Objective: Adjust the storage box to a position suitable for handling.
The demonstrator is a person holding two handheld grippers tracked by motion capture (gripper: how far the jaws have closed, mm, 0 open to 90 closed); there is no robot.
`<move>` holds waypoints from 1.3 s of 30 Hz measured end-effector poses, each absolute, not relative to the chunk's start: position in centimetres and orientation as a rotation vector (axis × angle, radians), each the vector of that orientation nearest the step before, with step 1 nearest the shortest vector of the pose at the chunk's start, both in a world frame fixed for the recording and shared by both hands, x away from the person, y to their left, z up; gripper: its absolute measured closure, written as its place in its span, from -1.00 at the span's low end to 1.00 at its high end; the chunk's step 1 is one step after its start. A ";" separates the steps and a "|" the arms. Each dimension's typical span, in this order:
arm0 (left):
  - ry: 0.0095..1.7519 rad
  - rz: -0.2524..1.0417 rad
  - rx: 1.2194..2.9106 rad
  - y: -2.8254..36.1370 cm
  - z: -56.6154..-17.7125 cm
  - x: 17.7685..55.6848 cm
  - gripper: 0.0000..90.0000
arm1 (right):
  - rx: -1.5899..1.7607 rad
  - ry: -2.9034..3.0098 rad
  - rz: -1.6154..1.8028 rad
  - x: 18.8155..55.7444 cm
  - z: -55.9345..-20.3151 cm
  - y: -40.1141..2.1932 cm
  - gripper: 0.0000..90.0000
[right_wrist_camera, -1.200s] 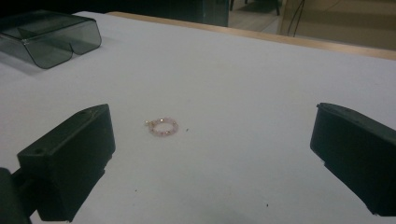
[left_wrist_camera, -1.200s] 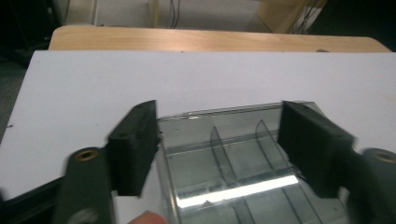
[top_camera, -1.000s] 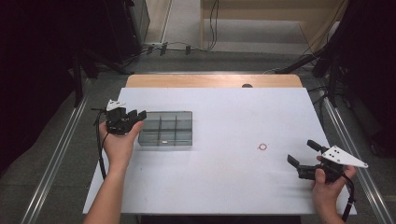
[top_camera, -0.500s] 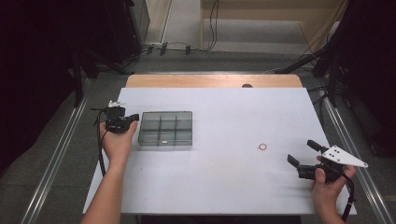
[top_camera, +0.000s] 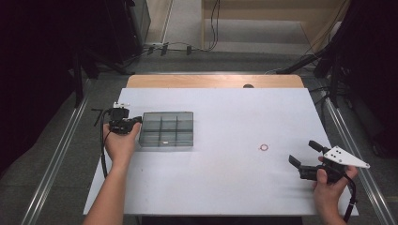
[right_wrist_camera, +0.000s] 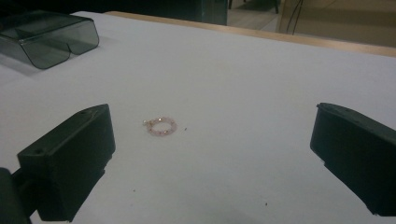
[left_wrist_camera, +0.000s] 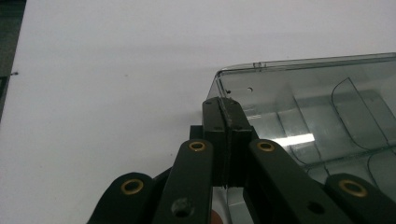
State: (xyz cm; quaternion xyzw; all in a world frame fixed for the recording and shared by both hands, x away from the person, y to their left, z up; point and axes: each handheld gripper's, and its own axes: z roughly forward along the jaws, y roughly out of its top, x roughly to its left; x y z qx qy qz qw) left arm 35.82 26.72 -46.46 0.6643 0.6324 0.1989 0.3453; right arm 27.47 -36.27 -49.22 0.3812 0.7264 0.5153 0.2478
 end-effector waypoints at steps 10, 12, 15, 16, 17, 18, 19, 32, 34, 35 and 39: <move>1.651 0.517 1.721 26.6 -46.6 35.6 1.00 | 1.038 1.986 1.399 27.5 -49.2 -36.2 -1.00; 1.650 0.517 1.724 26.6 -46.7 35.6 1.00 | 1.039 1.985 1.398 27.5 -49.2 -36.2 -1.00; 1.651 0.517 1.717 26.6 -46.7 35.5 1.00 | 1.037 1.985 1.398 27.5 -49.2 -36.2 -1.00; 1.651 0.516 1.716 26.6 -46.7 35.5 1.00 | 1.038 1.984 1.397 27.5 -49.2 -36.2 -1.00; 1.651 0.517 1.715 26.6 -46.7 35.5 1.00 | 1.036 1.984 1.397 27.6 -49.2 -36.2 -1.00; 1.650 0.516 1.717 26.6 -46.8 35.4 1.00 | 1.036 1.984 1.397 27.6 -49.3 -36.2 -1.00; 1.650 0.517 1.717 26.6 -46.7 35.4 1.00 | 1.036 1.984 1.396 27.6 -49.3 -36.2 -1.00; 1.652 0.498 1.691 26.3 -46.9 35.2 1.00 | 1.037 1.987 1.398 27.6 -49.3 -36.2 -1.00; 1.651 0.495 1.689 26.2 -47.0 35.2 1.00 | 1.038 1.986 1.398 27.6 -49.3 -36.2 -1.00; 1.650 0.492 1.690 26.2 -47.0 35.2 1.00 | 1.038 1.986 1.398 27.6 -49.3 -36.2 -1.00; 1.646 0.492 1.687 26.0 -47.0 35.2 1.00 | 1.039 1.985 1.398 27.6 -49.3 -36.2 -1.00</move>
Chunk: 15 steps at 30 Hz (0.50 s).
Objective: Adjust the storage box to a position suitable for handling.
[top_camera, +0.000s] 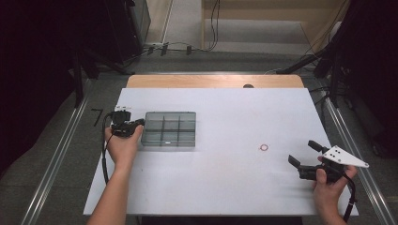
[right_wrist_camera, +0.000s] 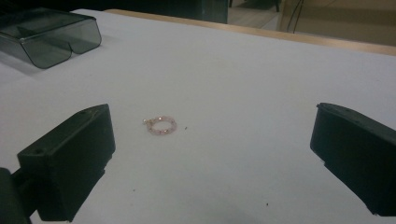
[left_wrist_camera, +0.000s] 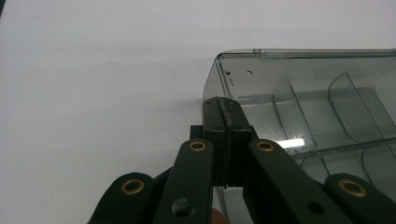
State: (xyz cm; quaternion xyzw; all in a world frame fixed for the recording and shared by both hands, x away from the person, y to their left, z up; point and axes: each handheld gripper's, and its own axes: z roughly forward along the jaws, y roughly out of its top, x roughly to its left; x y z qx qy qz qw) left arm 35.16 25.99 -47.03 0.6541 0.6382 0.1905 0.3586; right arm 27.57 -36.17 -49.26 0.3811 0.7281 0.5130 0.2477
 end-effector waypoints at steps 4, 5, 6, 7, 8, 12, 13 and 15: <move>1.641 0.477 1.690 25.7 -47.1 35.0 1.00 | 1.038 1.985 1.398 27.6 -49.3 -36.2 -1.00; 1.640 0.474 1.689 25.6 -47.1 35.0 1.00 | 1.039 1.985 1.398 27.6 -49.3 -36.2 -1.00; 1.638 0.471 1.688 25.5 -47.1 35.0 1.00 | 1.039 1.985 1.397 27.6 -49.3 -36.2 -1.00; 1.638 0.471 1.688 25.5 -47.1 35.0 1.00 | 1.039 1.985 1.397 27.6 -49.3 -36.2 -1.00; 1.635 0.469 1.688 25.4 -47.2 35.0 1.00 | 1.039 1.984 1.398 27.6 -49.3 -36.2 -1.00; 1.625 0.467 1.692 24.9 -47.2 34.8 1.00 | 1.045 1.983 1.397 27.5 -49.3 -36.2 -1.00; 1.623 0.464 1.691 24.7 -47.2 34.8 1.00 | 1.040 1.984 1.399 27.6 -49.3 -36.2 -1.00; 1.615 0.452 1.695 24.5 -47.2 34.8 1.00 | 1.045 1.983 1.399 27.6 -49.3 -36.2 -1.00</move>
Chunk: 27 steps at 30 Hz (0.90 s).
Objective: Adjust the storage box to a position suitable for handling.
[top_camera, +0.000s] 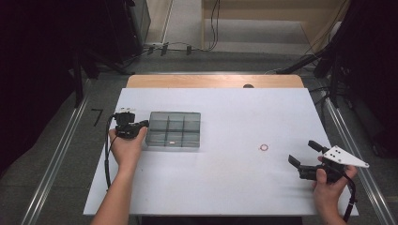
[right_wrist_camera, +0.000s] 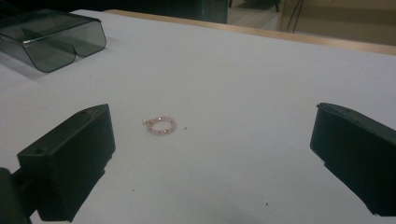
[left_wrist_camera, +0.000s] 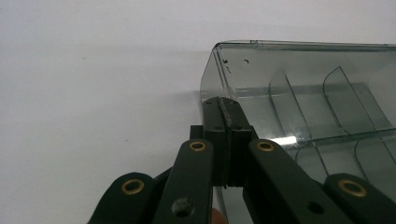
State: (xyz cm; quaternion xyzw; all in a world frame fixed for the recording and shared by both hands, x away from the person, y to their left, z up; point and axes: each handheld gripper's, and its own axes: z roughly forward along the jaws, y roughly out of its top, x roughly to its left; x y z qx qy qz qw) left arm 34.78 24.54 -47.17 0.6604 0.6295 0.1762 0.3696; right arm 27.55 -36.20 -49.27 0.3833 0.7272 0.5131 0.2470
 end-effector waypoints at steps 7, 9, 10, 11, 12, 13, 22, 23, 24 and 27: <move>1.594 0.436 1.706 23.6 -47.1 34.7 1.00 | 1.045 1.983 1.400 27.6 -49.3 -36.2 -1.00; 1.587 0.432 1.707 23.3 -47.1 34.7 1.00 | 1.045 1.983 1.401 27.6 -49.3 -36.2 -1.00; 1.585 0.430 1.707 23.2 -47.1 34.6 1.00 | 1.045 1.983 1.402 27.6 -49.3 -36.2 -1.00; 1.580 0.426 1.712 23.0 -47.1 34.6 1.00 | 1.045 1.983 1.402 27.6 -49.3 -36.2 -1.00; 1.576 0.425 1.714 22.9 -47.1 34.6 1.00 | 1.045 1.983 1.401 27.6 -49.3 -36.2 -1.00; 1.573 0.424 1.716 22.8 -47.1 34.6 1.00 | 1.045 1.983 1.401 27.6 -49.3 -36.2 -1.00; 1.543 0.405 1.731 21.5 -47.1 34.5 1.00 | 1.045 1.983 1.401 27.6 -49.3 -36.2 -1.00; 1.539 0.398 1.734 21.3 -47.1 34.5 1.00 | 1.045 1.983 1.401 27.6 -49.3 -36.2 -1.00; 1.536 0.398 1.736 21.1 -47.1 34.5 1.00 | 1.046 1.983 1.401 27.6 -49.3 -36.2 -1.00; 1.523 0.390 1.744 20.6 -47.1 34.5 1.00 | 1.046 1.982 1.402 27.6 -49.3 -36.2 -1.00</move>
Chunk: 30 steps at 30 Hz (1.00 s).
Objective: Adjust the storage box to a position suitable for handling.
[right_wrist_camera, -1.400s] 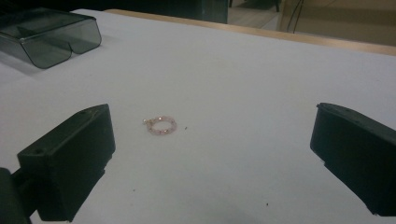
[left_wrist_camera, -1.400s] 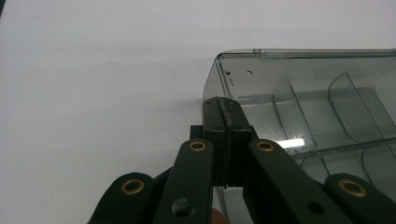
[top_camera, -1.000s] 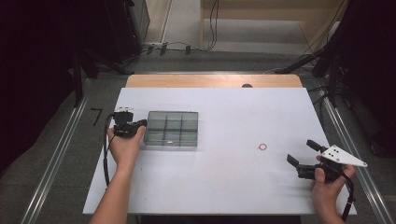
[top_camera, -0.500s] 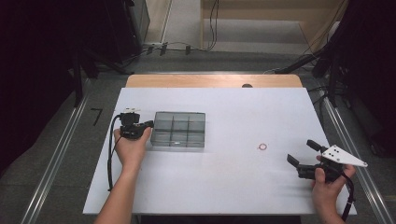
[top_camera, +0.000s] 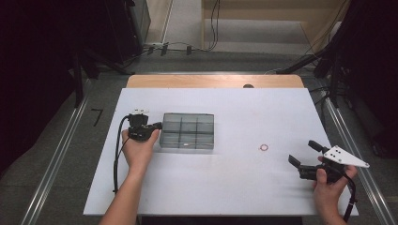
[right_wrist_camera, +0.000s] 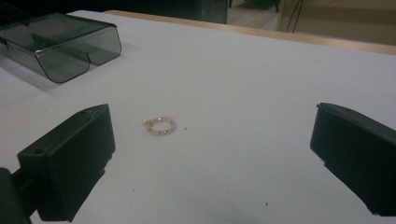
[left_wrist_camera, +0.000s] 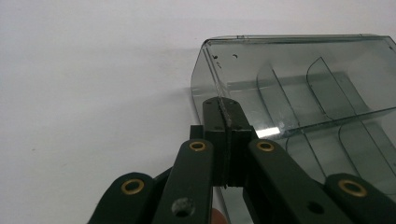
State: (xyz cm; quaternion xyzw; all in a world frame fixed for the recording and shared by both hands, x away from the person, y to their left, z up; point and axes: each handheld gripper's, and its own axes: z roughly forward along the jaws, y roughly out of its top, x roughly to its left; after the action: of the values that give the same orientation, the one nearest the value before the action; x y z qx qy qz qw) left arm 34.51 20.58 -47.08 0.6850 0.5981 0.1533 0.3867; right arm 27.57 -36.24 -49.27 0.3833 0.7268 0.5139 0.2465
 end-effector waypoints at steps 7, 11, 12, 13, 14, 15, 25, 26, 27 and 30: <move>1.497 0.380 1.765 19.4 -47.1 34.5 1.00 | 1.046 1.983 1.402 27.6 -49.3 -36.2 -1.00; 1.490 0.377 1.770 19.0 -47.1 34.4 1.00 | 1.046 1.982 1.405 27.6 -49.3 -36.3 -1.00; 1.486 0.375 1.775 18.9 -47.1 34.4 1.00 | 1.047 1.982 1.404 27.6 -49.3 -36.3 -1.00; 1.486 0.372 1.775 18.8 -47.1 34.4 1.00 | 1.047 1.982 1.404 27.6 -49.3 -36.3 -1.00; 1.486 0.370 1.769 18.6 -47.1 34.4 1.00 | 1.048 1.982 1.404 27.6 -49.3 -36.3 -1.00; 1.481 0.366 1.773 18.5 -47.1 34.4 1.00 | 1.049 1.981 1.405 27.6 -49.3 -36.2 -1.00; 1.453 0.341 1.782 17.0 -47.1 34.6 1.00 | 1.050 1.981 1.406 27.6 -49.3 -36.3 -1.00; 1.452 0.339 1.779 16.8 -47.1 34.6 1.00 | 1.050 1.981 1.406 27.6 -49.3 -36.3 -1.00; 1.448 0.336 1.784 16.6 -47.1 34.6 1.00 | 1.050 1.981 1.406 27.6 -49.3 -36.3 -1.00; 1.438 0.328 1.786 16.2 -47.1 34.6 1.00 | 1.051 1.981 1.407 27.6 -49.3 -36.3 -1.00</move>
State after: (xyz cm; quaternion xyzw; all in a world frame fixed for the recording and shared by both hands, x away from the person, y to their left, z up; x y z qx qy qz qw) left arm 34.61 16.16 -47.12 0.7063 0.5689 0.1296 0.4010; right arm 27.59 -36.29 -49.29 0.3848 0.7256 0.5154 0.2447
